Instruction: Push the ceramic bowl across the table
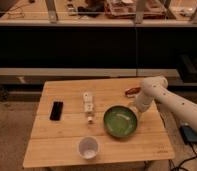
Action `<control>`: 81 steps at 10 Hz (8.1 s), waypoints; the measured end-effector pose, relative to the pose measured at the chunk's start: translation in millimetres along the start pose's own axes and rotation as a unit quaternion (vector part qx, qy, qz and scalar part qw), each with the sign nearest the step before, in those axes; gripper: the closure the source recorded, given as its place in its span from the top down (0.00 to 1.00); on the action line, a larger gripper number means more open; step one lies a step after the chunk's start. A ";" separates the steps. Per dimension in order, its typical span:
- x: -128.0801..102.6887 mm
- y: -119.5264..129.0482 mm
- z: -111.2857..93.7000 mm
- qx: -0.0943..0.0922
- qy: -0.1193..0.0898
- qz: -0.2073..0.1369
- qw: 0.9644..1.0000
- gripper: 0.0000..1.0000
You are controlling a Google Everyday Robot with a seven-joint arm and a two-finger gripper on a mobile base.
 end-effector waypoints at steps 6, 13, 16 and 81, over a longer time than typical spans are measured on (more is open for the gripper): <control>-66.1 2.0 24.0 -0.036 -0.001 -0.041 0.999 0.62; -104.8 11.9 25.7 -0.031 -0.001 -0.063 0.997 0.62; -117.0 12.5 32.1 -0.037 -0.002 -0.078 0.996 0.62; -264.3 -22.9 56.2 0.042 -0.053 -0.351 0.934 0.18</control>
